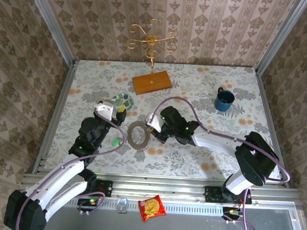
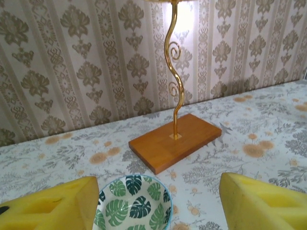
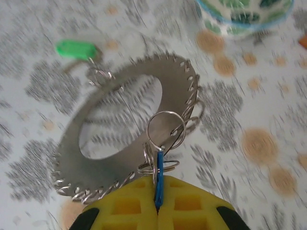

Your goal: Put the keys on the keyring

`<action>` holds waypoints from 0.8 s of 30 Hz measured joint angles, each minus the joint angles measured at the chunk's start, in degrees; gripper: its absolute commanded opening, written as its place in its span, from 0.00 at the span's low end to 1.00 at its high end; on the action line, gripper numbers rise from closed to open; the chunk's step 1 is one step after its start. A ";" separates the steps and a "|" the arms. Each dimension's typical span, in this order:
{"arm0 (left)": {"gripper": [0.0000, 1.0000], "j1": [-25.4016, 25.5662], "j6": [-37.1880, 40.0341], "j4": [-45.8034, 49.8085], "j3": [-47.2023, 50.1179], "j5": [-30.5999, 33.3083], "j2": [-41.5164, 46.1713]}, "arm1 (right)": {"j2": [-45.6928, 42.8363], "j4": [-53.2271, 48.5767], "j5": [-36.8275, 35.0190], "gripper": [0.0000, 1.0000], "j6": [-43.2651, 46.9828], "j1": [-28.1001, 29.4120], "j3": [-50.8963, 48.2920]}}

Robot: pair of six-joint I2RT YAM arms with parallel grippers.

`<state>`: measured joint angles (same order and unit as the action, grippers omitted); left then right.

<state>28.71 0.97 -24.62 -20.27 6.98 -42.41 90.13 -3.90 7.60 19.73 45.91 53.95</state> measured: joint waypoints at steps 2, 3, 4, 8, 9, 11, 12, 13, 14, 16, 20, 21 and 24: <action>0.68 -0.22 -0.15 0.04 0.00 0.07 -0.79 | 0.00 -3.04 -2.03 0.00 2.12 -0.90 0.00; 0.68 -0.33 -0.17 0.04 0.00 0.17 -1.09 | 0.00 -4.33 -3.02 0.00 3.15 -1.33 -0.02; 0.68 -0.33 -0.20 0.04 0.00 0.22 -1.40 | 0.00 -5.44 -3.96 0.00 4.22 -1.73 -0.09; 0.68 -0.48 -0.20 0.04 0.00 0.37 -2.47 | 0.13 -9.35 -8.33 0.00 8.33 -3.13 -0.83; 0.68 -0.55 -0.20 0.04 0.00 0.37 -2.71 | 0.39 -10.12 -9.22 0.00 9.09 -3.34 -0.90; 0.67 -0.68 -0.20 0.04 0.00 0.37 -3.41 | 1.57 -11.47 -11.32 0.00 10.69 -3.80 -0.94; 0.67 -0.70 -0.22 0.11 0.00 0.37 -3.67 | 2.19 -11.89 -12.15 0.00 11.28 -3.89 -0.94; 0.67 -0.72 -0.22 0.24 0.00 0.37 -3.93 | 2.93 -12.28 -13.07 0.00 11.76 -3.93 -0.94; 0.67 -0.74 -0.22 0.48 0.00 0.37 -4.13 | 3.65 -12.68 -13.86 0.00 12.11 -3.93 -0.94; 0.67 -0.72 -0.24 1.11 -0.02 0.37 -4.37 | 4.83 -13.14 -15.47 0.01 12.72 -3.93 -0.94; 0.67 -0.74 -0.35 3.19 -0.35 0.35 -4.94 | 6.16 -13.51 -18.91 0.16 13.60 -3.93 -0.87; 0.67 -0.74 -0.35 3.74 -0.63 0.35 -5.20 | 6.21 -13.55 -19.43 0.21 13.70 -3.93 -0.85; 0.68 -0.74 -0.35 5.27 -1.44 0.15 -6.16 | 6.21 -14.27 -20.61 0.34 14.25 -3.96 -0.85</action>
<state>27.97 0.62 -19.35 -21.71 7.14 -48.58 96.33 -18.17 -13.02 33.98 41.95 53.10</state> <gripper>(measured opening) 0.676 0.292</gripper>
